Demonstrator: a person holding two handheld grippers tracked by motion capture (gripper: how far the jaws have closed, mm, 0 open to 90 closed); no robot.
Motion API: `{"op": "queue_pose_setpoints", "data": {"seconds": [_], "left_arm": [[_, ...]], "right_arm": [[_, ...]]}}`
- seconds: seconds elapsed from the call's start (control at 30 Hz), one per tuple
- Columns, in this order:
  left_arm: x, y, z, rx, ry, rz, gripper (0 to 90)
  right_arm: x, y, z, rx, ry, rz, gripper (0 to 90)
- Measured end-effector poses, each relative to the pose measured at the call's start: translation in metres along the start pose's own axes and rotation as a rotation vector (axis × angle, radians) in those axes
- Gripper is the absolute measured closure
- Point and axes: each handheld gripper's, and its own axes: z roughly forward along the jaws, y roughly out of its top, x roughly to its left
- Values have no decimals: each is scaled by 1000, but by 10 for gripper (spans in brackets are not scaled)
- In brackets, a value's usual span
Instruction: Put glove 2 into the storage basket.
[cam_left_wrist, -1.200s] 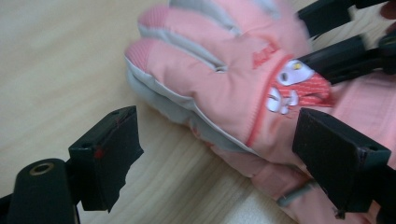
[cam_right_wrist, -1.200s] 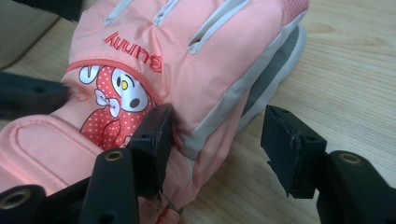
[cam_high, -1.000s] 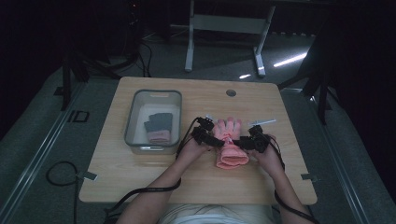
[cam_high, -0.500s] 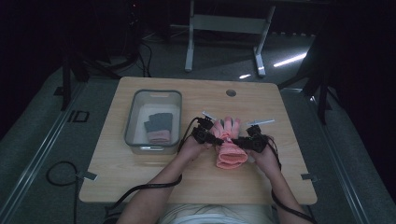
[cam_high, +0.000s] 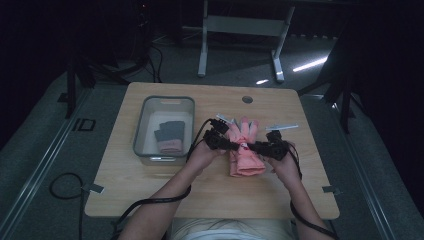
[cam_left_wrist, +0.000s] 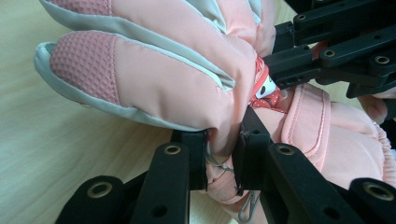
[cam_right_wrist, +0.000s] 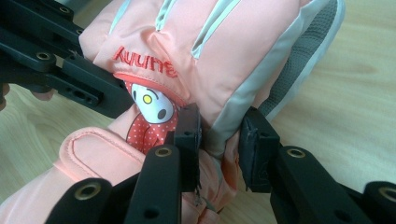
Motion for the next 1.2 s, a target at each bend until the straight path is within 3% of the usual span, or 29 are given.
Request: {"op": "queue_pose_setpoints", "data": {"seconds": [0.27, 0.5, 0.63, 0.67, 0.87, 1.2], "left_arm": [[-5, 7, -26, -35, 24, 21, 770], [-1, 13, -56, -63, 48, 25, 769], [1, 14, -67, -70, 62, 19, 770], [2, 15, -78, -73, 75, 22, 770], [7, 18, -103, -92, 113, 28, 770], [20, 14, -146, -127, 170, -1, 773]], "right_arm": [[15, 17, -7, -26, -1, -25, 714], [31, 42, -10, -56, 3, -64, 715], [39, 51, -8, -57, 10, -77, 715], [40, 54, -8, -58, 12, -81, 715], [60, 81, -3, -68, 24, -131, 715], [89, 116, 13, -75, 61, -180, 715]]}}
